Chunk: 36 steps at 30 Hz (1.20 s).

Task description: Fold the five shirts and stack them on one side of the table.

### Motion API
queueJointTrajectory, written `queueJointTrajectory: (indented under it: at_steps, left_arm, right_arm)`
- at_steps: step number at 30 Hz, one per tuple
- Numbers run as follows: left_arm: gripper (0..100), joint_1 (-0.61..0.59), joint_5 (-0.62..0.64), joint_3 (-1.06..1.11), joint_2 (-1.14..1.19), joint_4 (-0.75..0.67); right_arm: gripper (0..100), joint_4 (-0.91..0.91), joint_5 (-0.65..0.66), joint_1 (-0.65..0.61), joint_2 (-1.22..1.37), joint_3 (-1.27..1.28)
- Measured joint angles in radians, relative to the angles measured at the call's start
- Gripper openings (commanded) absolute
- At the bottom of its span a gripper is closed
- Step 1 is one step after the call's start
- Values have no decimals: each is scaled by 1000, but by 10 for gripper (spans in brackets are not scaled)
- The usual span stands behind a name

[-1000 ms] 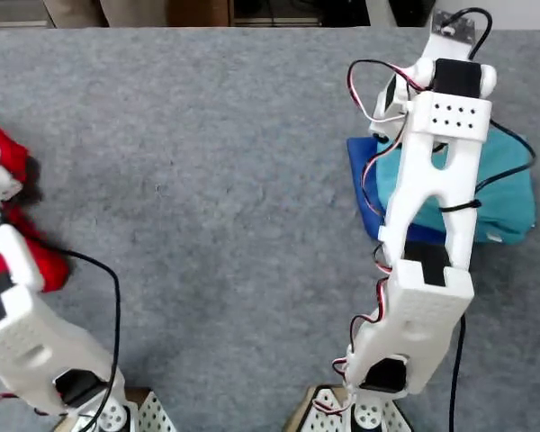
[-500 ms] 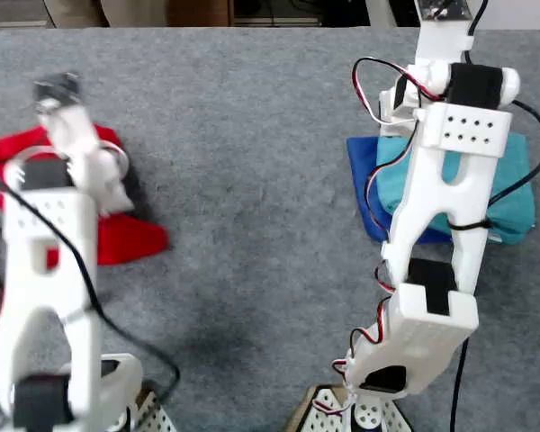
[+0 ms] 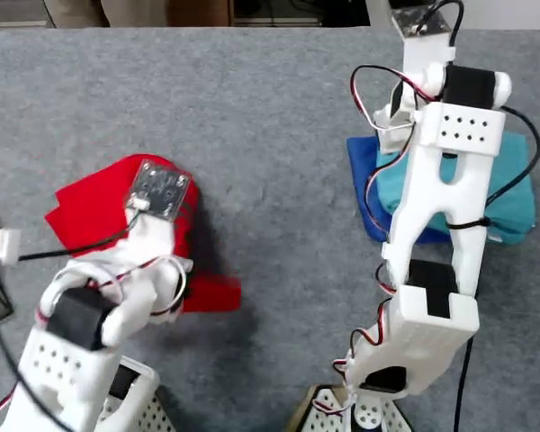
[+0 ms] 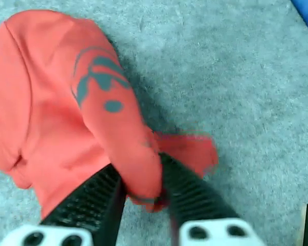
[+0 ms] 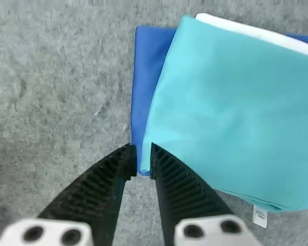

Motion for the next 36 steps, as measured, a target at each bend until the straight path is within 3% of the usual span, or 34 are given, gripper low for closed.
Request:
queueJointTrajectory:
  at_steps: [5, 13, 19, 30, 33, 36]
  left_arm:
    - [271, -129, 32, 0, -48, 15]
    - [276, -448, 35, -37, -48, 8]
    - [271, -631, -46, -91, 26, -87]
    - [266, -1142, -98, -252, 293, 94]
    - [170, -1247, -98, -279, 345, 98]
    - [67, -1274, -104, -285, 385, 98]
  right_arm:
    - [70, 0, 0, -41, 0, 44]
    - [65, 0, 0, -110, 0, 129]
    - [65, 0, 157, -166, -44, 199]
    - [66, 0, 313, -331, -35, 236]
    - [66, 0, 322, -393, -31, 236]
    - [66, -15, 324, -436, -28, 236]
